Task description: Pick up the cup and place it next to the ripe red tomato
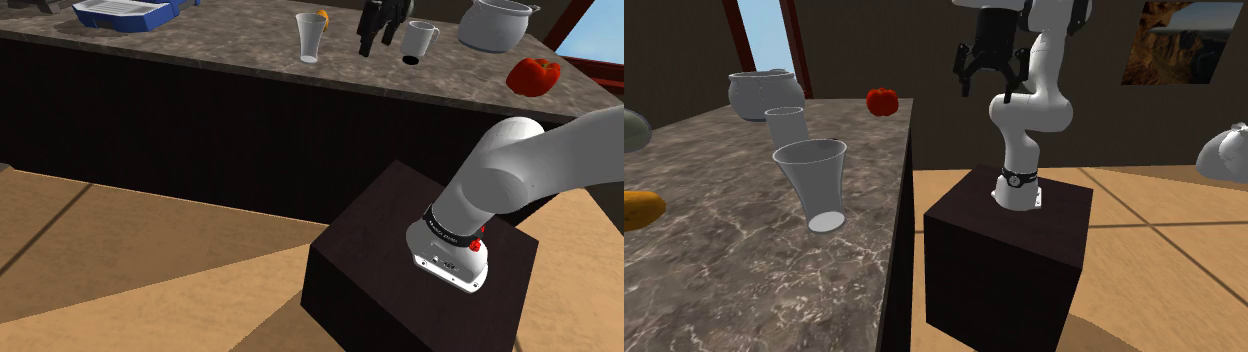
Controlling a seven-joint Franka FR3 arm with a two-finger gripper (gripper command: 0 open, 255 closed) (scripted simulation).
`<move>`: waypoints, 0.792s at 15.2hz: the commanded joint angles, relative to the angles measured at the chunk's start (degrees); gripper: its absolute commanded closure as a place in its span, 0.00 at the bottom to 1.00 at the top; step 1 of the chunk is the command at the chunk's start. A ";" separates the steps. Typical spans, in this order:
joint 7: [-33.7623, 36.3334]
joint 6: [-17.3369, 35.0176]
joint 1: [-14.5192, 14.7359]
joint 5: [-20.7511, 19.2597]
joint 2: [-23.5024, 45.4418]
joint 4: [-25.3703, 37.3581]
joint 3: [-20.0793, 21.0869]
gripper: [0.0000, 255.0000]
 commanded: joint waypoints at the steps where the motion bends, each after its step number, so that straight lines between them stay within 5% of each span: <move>1: 0.00 0.00 0.00 0.00 0.00 0.00 0.00 0.00; 12: -3.22 11.96 -1.29 -6.23 22.62 13.19 -1.19 0.00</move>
